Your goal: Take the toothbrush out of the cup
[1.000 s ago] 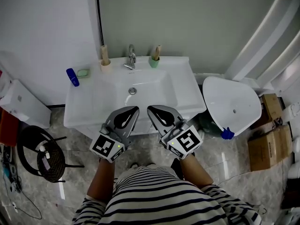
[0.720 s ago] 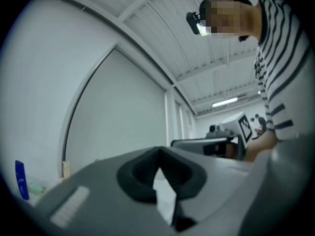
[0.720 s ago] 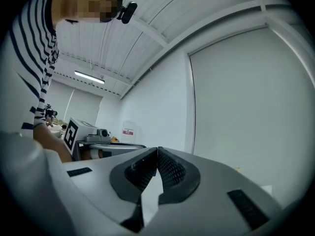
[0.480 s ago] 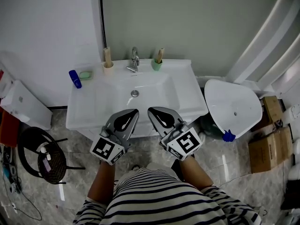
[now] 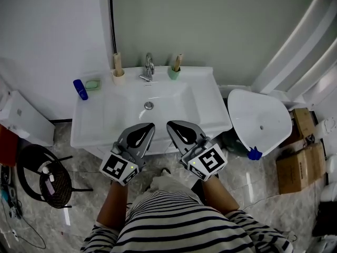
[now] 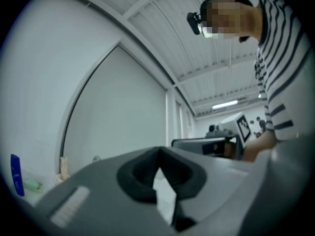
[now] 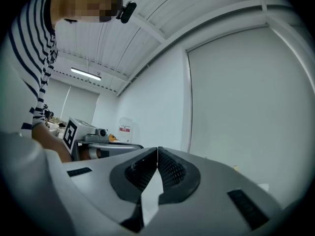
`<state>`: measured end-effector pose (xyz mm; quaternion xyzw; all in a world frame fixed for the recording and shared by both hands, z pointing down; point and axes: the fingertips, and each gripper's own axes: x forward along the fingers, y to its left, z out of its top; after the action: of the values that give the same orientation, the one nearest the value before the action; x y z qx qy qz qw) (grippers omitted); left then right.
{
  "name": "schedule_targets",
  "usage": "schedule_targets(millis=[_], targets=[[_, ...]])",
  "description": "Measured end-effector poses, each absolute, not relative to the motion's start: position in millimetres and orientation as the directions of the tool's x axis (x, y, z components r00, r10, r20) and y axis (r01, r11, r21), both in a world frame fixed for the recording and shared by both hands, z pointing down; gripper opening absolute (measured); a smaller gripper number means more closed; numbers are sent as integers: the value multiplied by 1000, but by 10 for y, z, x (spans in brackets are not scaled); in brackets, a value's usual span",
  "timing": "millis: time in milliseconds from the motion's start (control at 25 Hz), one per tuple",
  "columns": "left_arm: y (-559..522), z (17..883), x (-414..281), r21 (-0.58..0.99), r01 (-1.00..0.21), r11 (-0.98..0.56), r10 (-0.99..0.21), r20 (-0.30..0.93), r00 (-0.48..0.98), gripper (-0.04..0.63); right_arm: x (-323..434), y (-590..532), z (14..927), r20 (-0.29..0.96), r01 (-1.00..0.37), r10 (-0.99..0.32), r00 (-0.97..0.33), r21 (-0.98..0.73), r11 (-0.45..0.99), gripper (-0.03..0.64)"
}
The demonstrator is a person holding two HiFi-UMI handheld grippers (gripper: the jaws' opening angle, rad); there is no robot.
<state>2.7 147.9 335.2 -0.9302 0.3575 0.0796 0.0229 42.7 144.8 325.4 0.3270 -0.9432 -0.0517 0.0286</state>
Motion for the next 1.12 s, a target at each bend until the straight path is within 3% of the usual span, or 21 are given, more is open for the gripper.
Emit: schedule_targets(millis=[280,640,1120], targets=[[1413,3429,108,-2,-663,-749,-655,-156,740,6,507,1339,3340,11,-617,-622,-783,115,778,6],[408,3300,323,-9,-674,-738,-667,-136,732,6,666,323,3278,8,-597,-600,-800,85,798,6],[-99,3247,616,-24,-701,-713,-692,-135,709,6,894,-191,3265,-1,-562,-564,-826,85,823,6]])
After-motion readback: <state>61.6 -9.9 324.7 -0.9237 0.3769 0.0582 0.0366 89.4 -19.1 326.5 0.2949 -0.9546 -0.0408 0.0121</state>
